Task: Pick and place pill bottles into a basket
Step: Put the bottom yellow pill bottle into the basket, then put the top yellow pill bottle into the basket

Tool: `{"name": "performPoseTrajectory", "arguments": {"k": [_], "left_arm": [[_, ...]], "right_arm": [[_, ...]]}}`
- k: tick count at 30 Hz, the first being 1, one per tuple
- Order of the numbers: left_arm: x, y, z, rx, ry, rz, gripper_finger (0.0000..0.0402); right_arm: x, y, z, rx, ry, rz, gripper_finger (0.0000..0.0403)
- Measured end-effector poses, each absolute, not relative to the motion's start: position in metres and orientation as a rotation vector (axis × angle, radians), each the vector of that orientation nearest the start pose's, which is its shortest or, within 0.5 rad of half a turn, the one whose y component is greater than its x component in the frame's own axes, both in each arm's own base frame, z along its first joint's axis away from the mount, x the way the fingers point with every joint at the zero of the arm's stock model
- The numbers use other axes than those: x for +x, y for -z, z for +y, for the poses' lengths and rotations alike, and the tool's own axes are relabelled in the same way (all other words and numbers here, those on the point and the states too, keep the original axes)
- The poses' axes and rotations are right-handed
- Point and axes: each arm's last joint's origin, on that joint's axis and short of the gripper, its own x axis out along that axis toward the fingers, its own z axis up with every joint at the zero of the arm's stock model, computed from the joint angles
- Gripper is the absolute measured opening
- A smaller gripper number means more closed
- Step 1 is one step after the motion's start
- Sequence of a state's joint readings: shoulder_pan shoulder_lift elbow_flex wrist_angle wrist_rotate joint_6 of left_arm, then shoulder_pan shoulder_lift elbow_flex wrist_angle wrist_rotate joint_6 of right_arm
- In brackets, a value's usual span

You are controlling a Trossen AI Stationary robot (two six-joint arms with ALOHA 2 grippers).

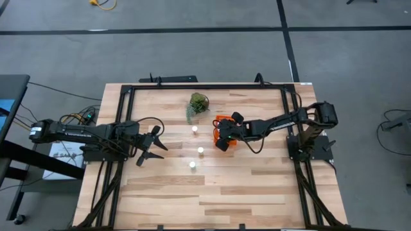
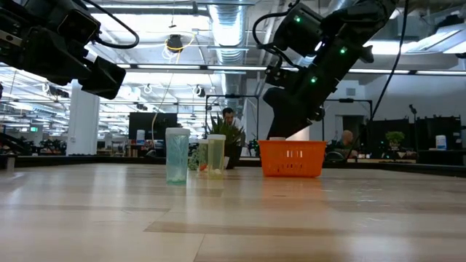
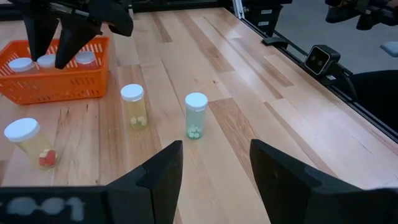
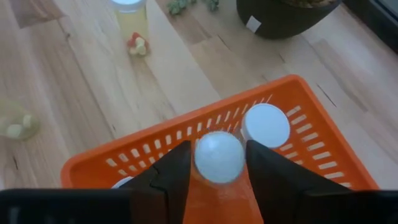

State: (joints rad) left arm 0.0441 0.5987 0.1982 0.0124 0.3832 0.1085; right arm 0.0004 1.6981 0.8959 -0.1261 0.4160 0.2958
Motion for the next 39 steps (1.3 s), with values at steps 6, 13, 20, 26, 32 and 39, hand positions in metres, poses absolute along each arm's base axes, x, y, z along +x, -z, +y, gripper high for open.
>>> {"name": "performPoseTrajectory", "arguments": {"k": [6, 13, 20, 26, 32, 39], "left_arm": [[0.139, -0.176, -0.005, 0.023, 0.355, 0.362, 0.0177], [0.139, -0.176, -0.005, 0.002, 0.349, 0.364, 0.0177], [0.139, -0.177, -0.005, -0.051, 0.337, 0.368, 0.0177], [0.141, -0.175, -0.004, -0.072, 0.314, 0.388, 0.0177], [0.144, -0.174, 0.001, -0.114, 0.127, 0.396, 0.0177], [0.148, -0.179, 0.002, -0.073, 0.096, 0.336, 0.0177]], "right_arm": [[0.323, -0.155, -0.011, 0.075, 0.509, 0.851, 0.0165], [0.319, -0.158, -0.008, 0.062, 0.497, 0.877, 0.0166], [0.305, -0.184, -0.003, 0.053, 0.489, 0.866, 0.0153], [0.284, -0.223, 0.007, 0.069, 0.456, 0.774, 0.014], [0.256, -0.254, 0.024, 0.053, 0.481, 0.696, 0.0128], [0.237, -0.27, 0.041, -0.022, 0.5, 0.627, 0.0123]]}}
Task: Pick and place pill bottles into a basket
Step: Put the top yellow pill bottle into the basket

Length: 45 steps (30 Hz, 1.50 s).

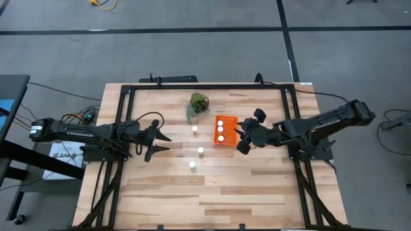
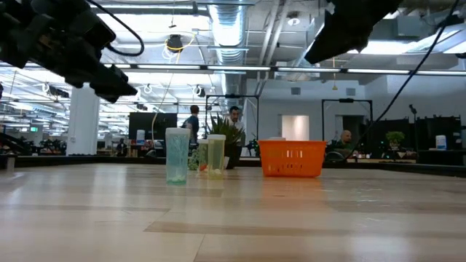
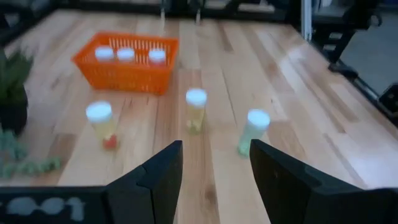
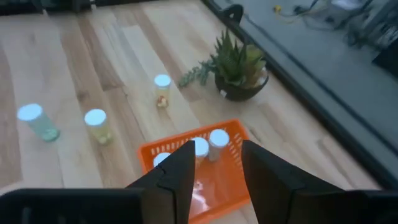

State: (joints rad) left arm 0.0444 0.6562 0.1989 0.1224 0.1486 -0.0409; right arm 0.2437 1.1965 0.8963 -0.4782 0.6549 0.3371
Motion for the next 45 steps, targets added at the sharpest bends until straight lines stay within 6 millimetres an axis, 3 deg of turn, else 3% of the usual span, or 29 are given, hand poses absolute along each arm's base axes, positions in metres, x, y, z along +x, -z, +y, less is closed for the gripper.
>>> {"name": "performPoseTrajectory", "arguments": {"k": [14, 19, 28, 45], "left_arm": [[0.183, -0.162, 0.008, 0.136, 0.061, 0.305, 0.0197], [0.195, -0.153, 0.02, 0.172, 0.047, 0.334, 0.0209], [0.223, -0.155, 0.053, 0.1, 0.166, 0.422, 0.0215], [0.225, -0.18, 0.104, 0.07, 0.132, 0.456, 0.0215]], "right_arm": [[0.23, -0.27, 0.037, -0.284, 0.634, 0.662, 0.0123], [0.23, -0.27, 0.033, -0.272, 0.653, 0.662, 0.0123], [0.231, -0.271, 0.032, -0.231, 0.669, 0.645, 0.0123], [0.231, -0.27, 0.027, -0.076, 0.738, 0.599, 0.0122]]}}
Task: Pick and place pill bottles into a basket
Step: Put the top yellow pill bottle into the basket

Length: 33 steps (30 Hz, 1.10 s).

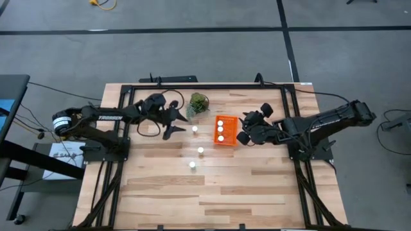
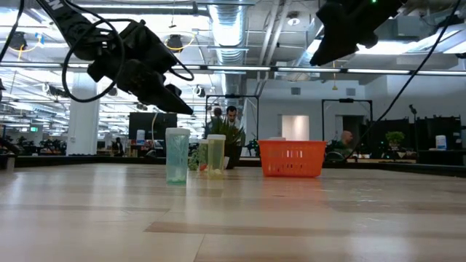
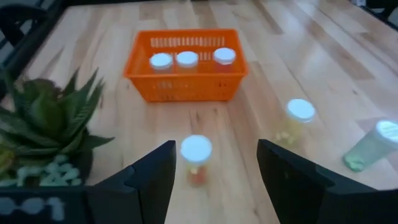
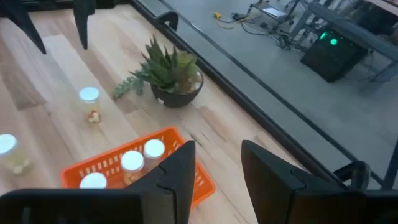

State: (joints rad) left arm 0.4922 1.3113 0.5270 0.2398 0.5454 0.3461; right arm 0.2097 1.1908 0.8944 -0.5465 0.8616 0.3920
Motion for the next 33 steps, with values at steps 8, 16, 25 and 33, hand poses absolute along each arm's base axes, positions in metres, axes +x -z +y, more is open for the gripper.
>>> {"name": "performPoseTrajectory", "arguments": {"k": [8, 16, 25, 33], "left_arm": [[0.224, -0.181, 0.105, 0.101, 0.149, 0.446, 0.0215], [0.228, -0.187, 0.107, 0.116, 0.129, 0.376, 0.0215], [0.241, -0.183, 0.111, 0.164, 0.077, 0.311, 0.0215], [0.251, -0.142, 0.115, 0.088, 0.084, 0.438, 0.0215]], "right_arm": [[0.233, -0.267, 0.014, -0.1, 0.784, 0.627, 0.0122], [0.234, -0.268, 0.01, -0.128, 0.788, 0.643, 0.0122], [0.234, -0.268, 0.01, -0.123, 0.788, 0.636, 0.0123], [0.234, -0.268, 0.01, -0.111, 0.793, 0.632, 0.0123]]}}
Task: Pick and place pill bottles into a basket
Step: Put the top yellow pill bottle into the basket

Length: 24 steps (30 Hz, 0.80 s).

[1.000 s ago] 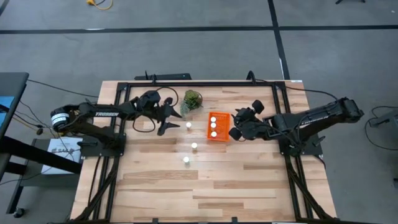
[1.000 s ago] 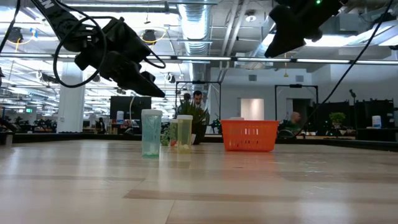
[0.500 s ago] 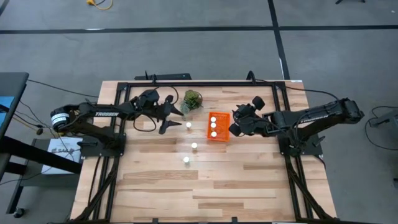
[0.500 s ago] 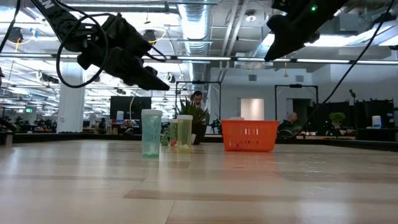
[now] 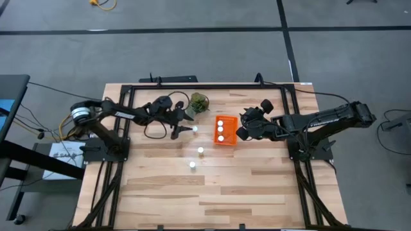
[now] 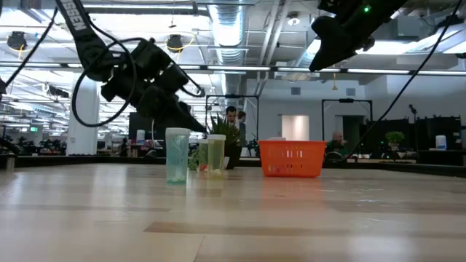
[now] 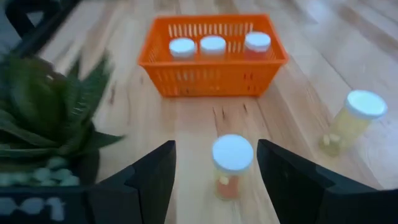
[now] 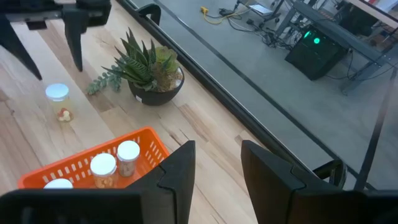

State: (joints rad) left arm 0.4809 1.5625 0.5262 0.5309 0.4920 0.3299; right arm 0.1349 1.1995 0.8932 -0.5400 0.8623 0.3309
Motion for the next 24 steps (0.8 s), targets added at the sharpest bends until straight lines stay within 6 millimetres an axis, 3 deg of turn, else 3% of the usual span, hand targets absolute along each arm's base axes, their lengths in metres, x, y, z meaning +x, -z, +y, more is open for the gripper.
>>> {"name": "performPoseTrajectory", "arguments": {"k": [5, 24], "left_arm": [[0.2563, -0.1326, 0.1141, 0.099, 0.07, 0.449, 0.0215], [0.2592, -0.1303, 0.107, 0.123, 0.104, 0.461, 0.0215]], "right_arm": [[0.2341, -0.2681, 0.0096, -0.126, 0.787, 0.638, 0.0122], [0.2341, -0.2684, 0.0096, -0.126, 0.787, 0.638, 0.0123]]}}
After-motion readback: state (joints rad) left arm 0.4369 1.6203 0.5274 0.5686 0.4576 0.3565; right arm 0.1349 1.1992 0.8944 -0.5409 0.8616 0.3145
